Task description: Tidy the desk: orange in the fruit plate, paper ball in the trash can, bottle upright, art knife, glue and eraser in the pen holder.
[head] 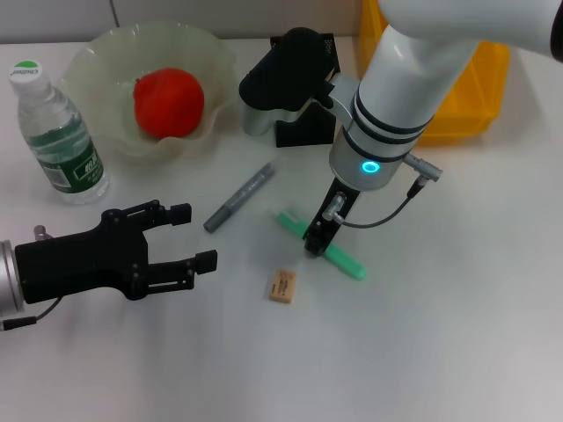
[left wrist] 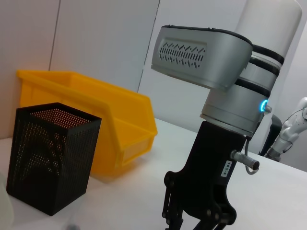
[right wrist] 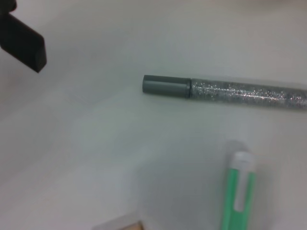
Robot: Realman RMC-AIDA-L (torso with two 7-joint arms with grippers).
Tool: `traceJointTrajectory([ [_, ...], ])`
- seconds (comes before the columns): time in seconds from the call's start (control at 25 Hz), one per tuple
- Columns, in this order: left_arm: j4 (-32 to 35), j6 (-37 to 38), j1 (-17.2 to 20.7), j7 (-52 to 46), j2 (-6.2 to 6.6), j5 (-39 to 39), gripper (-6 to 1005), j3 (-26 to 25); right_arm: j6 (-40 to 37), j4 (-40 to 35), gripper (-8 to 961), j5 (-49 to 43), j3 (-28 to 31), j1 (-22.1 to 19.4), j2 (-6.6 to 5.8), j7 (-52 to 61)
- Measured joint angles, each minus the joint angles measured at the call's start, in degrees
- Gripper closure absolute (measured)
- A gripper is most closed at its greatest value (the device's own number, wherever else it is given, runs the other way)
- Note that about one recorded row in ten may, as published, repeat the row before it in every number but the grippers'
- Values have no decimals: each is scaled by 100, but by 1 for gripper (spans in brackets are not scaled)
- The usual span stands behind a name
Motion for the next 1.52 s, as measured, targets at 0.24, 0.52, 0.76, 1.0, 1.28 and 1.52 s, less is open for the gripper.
traceJointTrajectory([
  [0.24,-5,0,0,-1,0,0,179,-9,-8,12,660,0,0,5,0,-2],
  [0.52,-26,-3,-26,0,0,1,180,-9,-5,12,740,0,2,8,0,-6],
  [0.76,-28,-15,-40,3,0,1,181,-9,-1,23,763,-42,10,9,0,-17],
  [1.0,-27,-18,-46,4,0,1,182,-9,-9,23,786,-46,17,6,-4,-47],
  [1.28,-27,-18,-53,2,1,0,183,-25,-282,-489,785,-158,428,-268,-89,-128],
  [1.52,-26,-18,-61,0,8,-6,185,-29,-1023,-1892,782,-932,1905,-1087,-82,-488],
])
